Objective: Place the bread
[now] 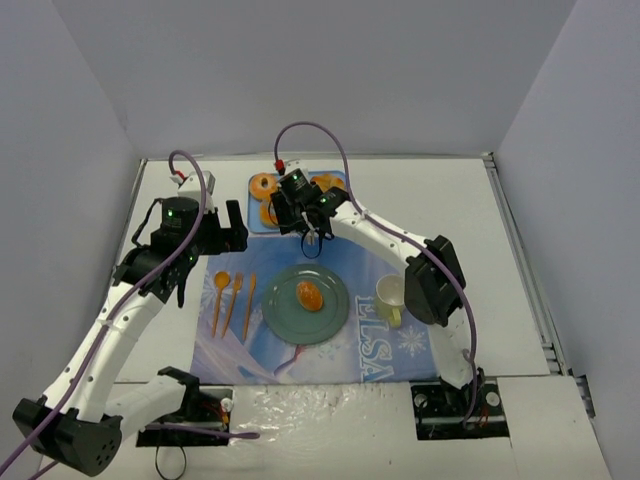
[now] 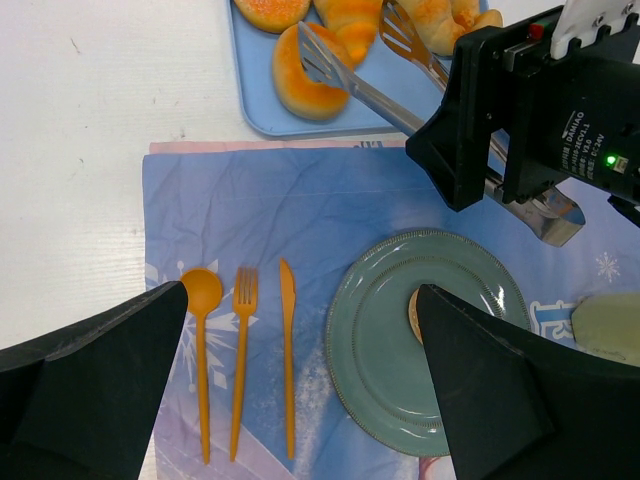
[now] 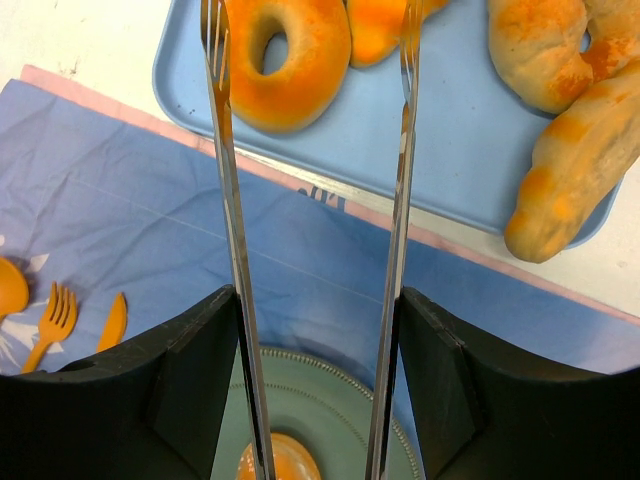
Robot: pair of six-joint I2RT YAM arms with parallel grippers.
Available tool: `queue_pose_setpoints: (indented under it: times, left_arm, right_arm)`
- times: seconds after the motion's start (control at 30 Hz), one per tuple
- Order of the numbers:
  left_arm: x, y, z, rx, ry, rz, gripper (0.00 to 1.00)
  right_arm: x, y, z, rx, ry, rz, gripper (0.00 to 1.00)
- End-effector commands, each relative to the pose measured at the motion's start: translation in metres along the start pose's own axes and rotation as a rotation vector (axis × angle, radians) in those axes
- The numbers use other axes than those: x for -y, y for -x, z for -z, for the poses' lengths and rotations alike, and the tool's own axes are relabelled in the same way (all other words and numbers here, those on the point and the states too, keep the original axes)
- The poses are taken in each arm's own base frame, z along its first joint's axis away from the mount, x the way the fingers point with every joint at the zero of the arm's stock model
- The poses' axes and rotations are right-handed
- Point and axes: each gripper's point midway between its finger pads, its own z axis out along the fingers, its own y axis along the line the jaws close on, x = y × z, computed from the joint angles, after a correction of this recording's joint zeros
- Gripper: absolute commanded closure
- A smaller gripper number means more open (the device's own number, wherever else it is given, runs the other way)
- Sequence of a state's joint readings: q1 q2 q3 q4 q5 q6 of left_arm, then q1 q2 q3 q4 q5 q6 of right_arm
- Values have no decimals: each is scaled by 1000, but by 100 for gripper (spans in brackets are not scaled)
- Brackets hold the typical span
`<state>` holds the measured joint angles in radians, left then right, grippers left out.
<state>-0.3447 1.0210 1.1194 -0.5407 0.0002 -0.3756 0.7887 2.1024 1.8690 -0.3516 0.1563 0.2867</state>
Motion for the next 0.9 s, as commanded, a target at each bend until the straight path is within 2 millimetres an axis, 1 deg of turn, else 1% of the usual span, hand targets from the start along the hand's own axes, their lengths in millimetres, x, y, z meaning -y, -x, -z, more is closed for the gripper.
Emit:
queue_pose_setpoints:
  times: [0.0, 0.27, 0.53, 0.87]
  left_arm:
    - [5, 21, 3, 75, -20, 4, 3]
    - [5, 21, 3, 74, -19, 4, 3]
    - [5, 21, 3, 75, -19, 4, 3]
    - [5, 22, 4, 79, -21, 5, 3]
  right_arm:
    - [-7, 34, 6, 86, 32, -37, 41]
    - [-17, 29, 4, 75, 56, -30, 42]
    - [-21, 23, 1, 61, 60, -26, 42]
    - [-26, 12, -10, 35, 65, -16, 42]
